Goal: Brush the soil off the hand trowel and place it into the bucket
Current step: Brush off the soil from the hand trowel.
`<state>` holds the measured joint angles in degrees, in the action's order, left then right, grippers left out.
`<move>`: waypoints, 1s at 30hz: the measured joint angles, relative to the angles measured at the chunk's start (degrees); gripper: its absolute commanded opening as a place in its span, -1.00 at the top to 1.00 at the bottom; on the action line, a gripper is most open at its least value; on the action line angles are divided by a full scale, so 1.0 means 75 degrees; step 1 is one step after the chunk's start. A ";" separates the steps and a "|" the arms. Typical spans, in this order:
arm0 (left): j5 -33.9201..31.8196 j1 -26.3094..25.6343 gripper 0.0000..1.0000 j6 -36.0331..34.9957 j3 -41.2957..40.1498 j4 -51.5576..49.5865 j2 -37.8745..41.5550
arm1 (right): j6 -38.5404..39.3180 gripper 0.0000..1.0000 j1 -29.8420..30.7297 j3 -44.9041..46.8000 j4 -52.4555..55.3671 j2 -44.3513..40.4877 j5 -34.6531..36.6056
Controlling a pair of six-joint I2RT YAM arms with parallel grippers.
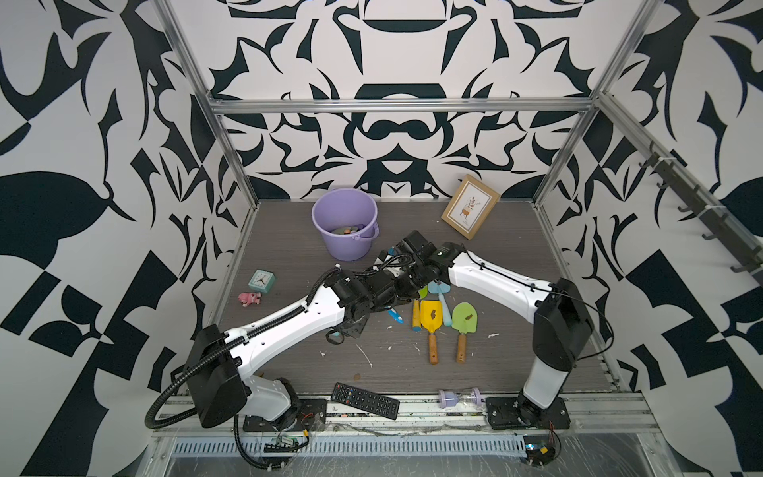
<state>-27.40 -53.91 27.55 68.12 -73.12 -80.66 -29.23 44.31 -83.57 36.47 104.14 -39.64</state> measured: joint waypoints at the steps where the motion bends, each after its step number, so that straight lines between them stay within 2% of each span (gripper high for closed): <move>1: -0.0058 -0.0003 1.00 0.0000 0.0000 -0.0041 -0.0029 | 0.0087 1.00 0.0006 -0.0012 -0.0012 0.0108 -0.0055; 4: -0.0347 -0.0020 1.00 0.0047 0.0015 -0.0265 -0.0265 | 0.0178 1.00 0.0044 0.0070 0.0017 0.0055 -0.0099; 11: -0.1387 -0.0052 1.00 0.0323 0.0379 -0.0784 -0.1102 | 0.0146 1.00 0.0038 0.0883 0.0673 -0.1195 0.0207; 15: -0.1690 -0.0096 1.00 0.0417 0.0568 -0.0965 -0.1288 | 0.0152 1.00 -0.0012 0.0906 0.0621 -0.1078 0.0347; 21: -0.1542 -0.0093 1.00 0.0495 0.0571 -0.0982 -0.1239 | 0.0160 1.00 -0.0108 0.0495 0.0178 -0.0428 0.0638; 30: -0.0947 -0.0096 1.00 0.0484 0.0338 -0.0586 -0.0772 | -0.0015 1.00 -0.0146 0.0256 -0.0956 -0.0423 0.0685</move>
<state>-34.50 -54.63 31.18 70.65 -77.52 -86.46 -29.34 43.22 -81.65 29.30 100.97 -34.50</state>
